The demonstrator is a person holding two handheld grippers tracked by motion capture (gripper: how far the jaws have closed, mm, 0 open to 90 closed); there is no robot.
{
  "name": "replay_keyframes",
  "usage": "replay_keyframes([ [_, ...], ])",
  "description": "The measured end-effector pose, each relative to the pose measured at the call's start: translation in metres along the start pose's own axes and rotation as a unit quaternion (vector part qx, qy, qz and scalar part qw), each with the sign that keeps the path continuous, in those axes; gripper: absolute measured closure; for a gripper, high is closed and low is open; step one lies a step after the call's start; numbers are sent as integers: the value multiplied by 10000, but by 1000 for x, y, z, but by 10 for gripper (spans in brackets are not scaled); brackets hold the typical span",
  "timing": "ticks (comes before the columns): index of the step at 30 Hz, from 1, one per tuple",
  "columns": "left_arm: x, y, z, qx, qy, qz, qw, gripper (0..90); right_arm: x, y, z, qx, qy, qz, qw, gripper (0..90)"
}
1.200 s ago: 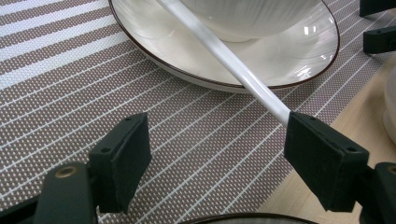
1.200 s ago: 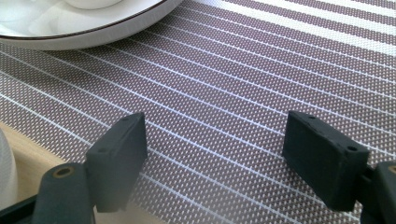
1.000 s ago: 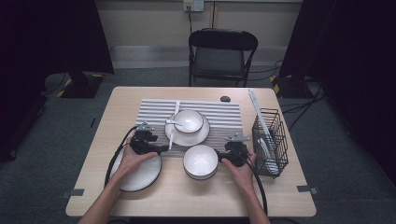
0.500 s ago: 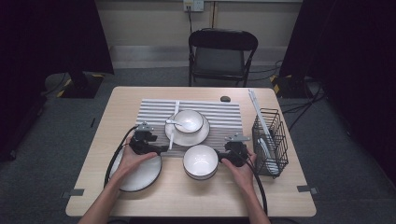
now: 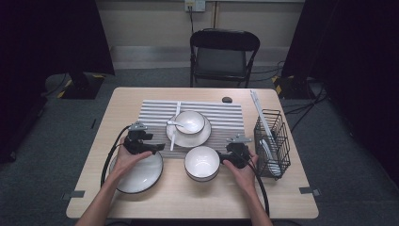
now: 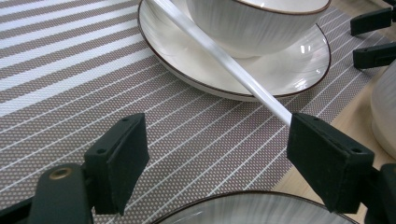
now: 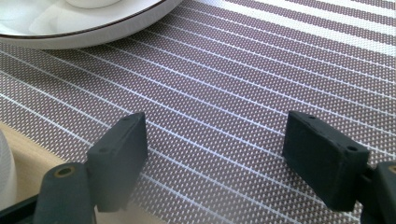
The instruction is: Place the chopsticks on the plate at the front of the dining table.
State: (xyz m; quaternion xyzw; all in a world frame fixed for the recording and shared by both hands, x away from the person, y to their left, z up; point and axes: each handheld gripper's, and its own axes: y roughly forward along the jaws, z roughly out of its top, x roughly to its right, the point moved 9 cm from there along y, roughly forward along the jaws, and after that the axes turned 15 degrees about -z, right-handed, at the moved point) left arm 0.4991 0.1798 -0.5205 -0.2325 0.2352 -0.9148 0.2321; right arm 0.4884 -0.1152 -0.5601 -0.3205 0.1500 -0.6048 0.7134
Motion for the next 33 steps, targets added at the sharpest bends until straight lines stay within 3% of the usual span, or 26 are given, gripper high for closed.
replay_keyframes([
  [8, -3, -23, 9, 284, -4, 40, 9996, 185, 0, 0, 0, -4, -4, 8, 10000, 213],
  [15, -8, -36, 9, 365, -21, 156, 9992, 178, 0, 0, 0, -4, -5, 0, 10000, 213],
  [26, -13, -60, 7, 497, 127, 332, 9981, 156, 0, 0, 0, -3, -7, 5, 10000, 213],
  [33, -16, -67, 5, 547, 107, 337, 9979, 158, 0, 0, 0, -4, -5, -1, 10000, 213],
])
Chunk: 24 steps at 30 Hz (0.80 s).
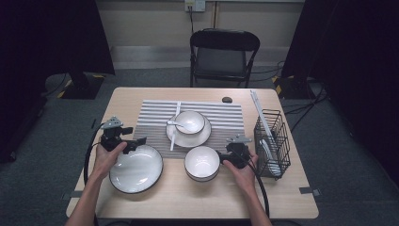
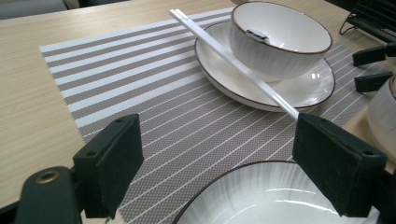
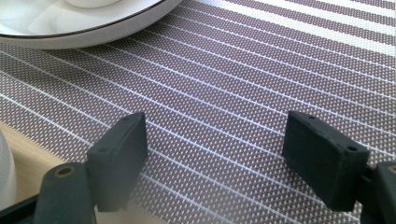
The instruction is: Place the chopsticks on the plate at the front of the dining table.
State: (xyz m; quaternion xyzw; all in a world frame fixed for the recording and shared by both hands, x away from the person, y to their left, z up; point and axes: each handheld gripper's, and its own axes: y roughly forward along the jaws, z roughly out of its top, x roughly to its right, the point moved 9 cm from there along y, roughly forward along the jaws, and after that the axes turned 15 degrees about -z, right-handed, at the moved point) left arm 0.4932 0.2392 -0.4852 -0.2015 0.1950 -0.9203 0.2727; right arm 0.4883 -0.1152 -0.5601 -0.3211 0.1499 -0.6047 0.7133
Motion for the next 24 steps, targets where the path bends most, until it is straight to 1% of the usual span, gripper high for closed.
replay_keyframes([
  [3, -2, -4, -1, 27, -17, 39, 10000, 158, 0, 0, 0, 0, 1, 0, 10000, 213],
  [6, -4, -8, -3, 0, 3, 83, 10000, 159, 0, 0, 0, 0, 0, 2, 10000, 213],
  [7, -6, -10, -3, -3, 20, 145, 9999, 162, 0, 0, 0, 1, -1, 5, 10000, 213],
  [8, -6, -12, -3, 34, -19, 142, 9999, 162, 0, 0, 0, 0, 0, 6, 10000, 213],
  [10, -8, -16, -3, 41, -2, 178, 9998, 163, 0, 0, 0, 0, 0, 0, 10000, 213],
  [11, -9, -18, -4, 67, -45, 210, 9997, 163, 0, 0, 0, 0, 0, 0, 10000, 213],
  [12, -11, -20, -4, 65, -24, 280, 9996, 163, 0, 0, 0, 0, 0, 0, 10000, 213],
  [13, -12, -22, -4, 114, -34, 338, 9994, 199, 0, 0, 0, 0, 1, 1, 10000, 213],
  [15, -15, -26, -5, 84, 5, 498, 9987, 200, 0, 0, 0, 0, 1, -1, 10000, 213],
  [16, -16, -28, -5, 88, 7, 535, 9985, 198, 0, 0, 0, 0, 0, 0, 10000, 213],
  [17, -18, -32, -6, 94, 24, 540, 9985, 198, 0, 0, 0, 0, 1, 0, 10000, 213],
  [19, -19, -33, -6, 115, 12, 548, 9984, 198, 0, 0, 0, 0, 0, -1, 10000, 213],
  [21, -22, -36, -8, 123, -61, 578, 9982, 197, 0, 0, 0, -1, 0, 3, 10000, 213],
  [22, -23, -37, -9, 100, -48, 600, 9981, 195, 0, 0, 0, 1, 1, -2, 10000, 213],
  [23, -26, -41, -10, 137, -99, 637, 9978, 194, 0, 0, 0, 0, 1, -2, 10000, 213],
  [24, -26, -41, -10, 137, -99, 637, 9978, 194, 0, 0, 0, 0, 1, -2, 10000, 213],
])
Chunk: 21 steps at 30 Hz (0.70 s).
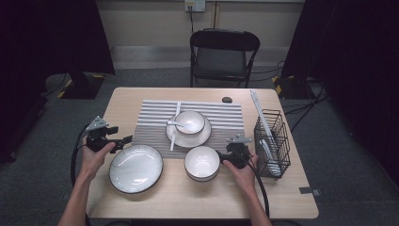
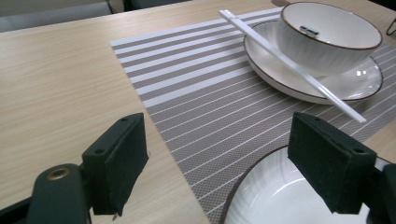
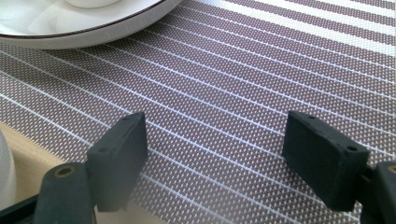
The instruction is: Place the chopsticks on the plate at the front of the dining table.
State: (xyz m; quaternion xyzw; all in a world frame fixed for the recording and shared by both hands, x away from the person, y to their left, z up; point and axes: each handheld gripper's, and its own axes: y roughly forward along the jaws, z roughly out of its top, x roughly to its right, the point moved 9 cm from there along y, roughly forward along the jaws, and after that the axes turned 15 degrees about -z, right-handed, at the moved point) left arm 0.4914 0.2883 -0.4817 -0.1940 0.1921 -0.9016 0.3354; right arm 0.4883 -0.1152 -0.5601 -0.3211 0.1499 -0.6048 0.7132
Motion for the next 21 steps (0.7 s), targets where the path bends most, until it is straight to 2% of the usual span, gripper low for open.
replay_keyframes([
  [1, -3, -2, -2, -39, 22, 32, 10000, 194, 0, 0, 0, 0, -2, 1, 10000, 213],
  [3, -8, -5, -5, 31, -161, 11, 9999, 198, 0, 0, 0, 1, -2, 6, 10000, 213],
  [4, -12, -7, -9, 29, -221, 70, 9997, 200, 0, 0, 0, 1, -2, 1, 10000, 213],
  [7, -22, -13, -15, 31, -317, 183, 9993, 205, 0, 0, 0, 0, -3, 6, 10000, 213],
  [12, -30, -18, -19, 45, -390, 291, 9988, 197, 0, 0, 0, -5, 0, -1, 10000, 213],
  [17, -38, -20, -28, -123, -395, 405, 9983, 172, 0, 0, 0, -5, -1, -2, 10000, 214],
  [20, -44, -20, -36, -218, -441, 499, 9975, 172, 0, 0, 0, -5, 0, -3, 10000, 214],
  [21, -47, -18, -41, -264, -524, 519, 9969, 166, 0, 0, 0, -5, 1, -3, 10000, 214],
])
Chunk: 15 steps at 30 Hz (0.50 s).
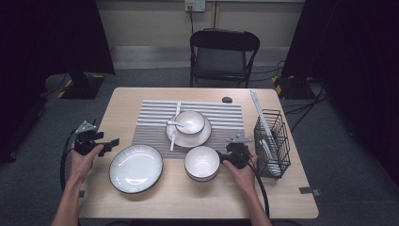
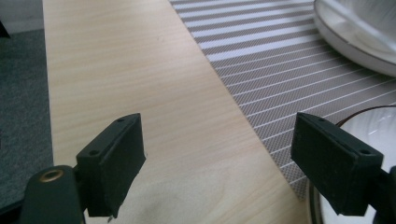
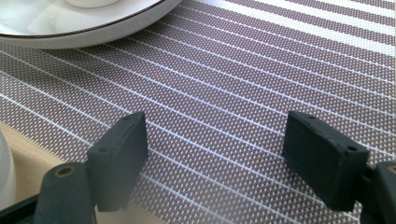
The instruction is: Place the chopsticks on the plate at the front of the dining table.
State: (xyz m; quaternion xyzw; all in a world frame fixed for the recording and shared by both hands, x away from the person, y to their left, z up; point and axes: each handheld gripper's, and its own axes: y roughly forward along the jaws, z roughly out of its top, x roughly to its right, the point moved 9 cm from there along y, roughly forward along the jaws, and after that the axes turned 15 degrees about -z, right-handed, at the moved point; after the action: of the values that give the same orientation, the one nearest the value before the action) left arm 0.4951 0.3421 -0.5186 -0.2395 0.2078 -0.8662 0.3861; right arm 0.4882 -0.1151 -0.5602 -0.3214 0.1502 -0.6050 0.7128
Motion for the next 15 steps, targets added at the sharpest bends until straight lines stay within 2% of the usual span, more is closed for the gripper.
replay_keyframes([
  [8, -11, 5, -16, -182, -100, 116, 9997, 166, 0, 0, 0, 5, -1, 1, 10000, 214],
  [10, -15, 8, -23, -353, -162, 159, 9991, 160, 0, 0, 0, 1, -1, 0, 10000, 214],
  [15, -17, 14, -30, -517, -168, 158, 9984, 161, 0, 0, 0, 5, -2, 0, 10000, 214],
])
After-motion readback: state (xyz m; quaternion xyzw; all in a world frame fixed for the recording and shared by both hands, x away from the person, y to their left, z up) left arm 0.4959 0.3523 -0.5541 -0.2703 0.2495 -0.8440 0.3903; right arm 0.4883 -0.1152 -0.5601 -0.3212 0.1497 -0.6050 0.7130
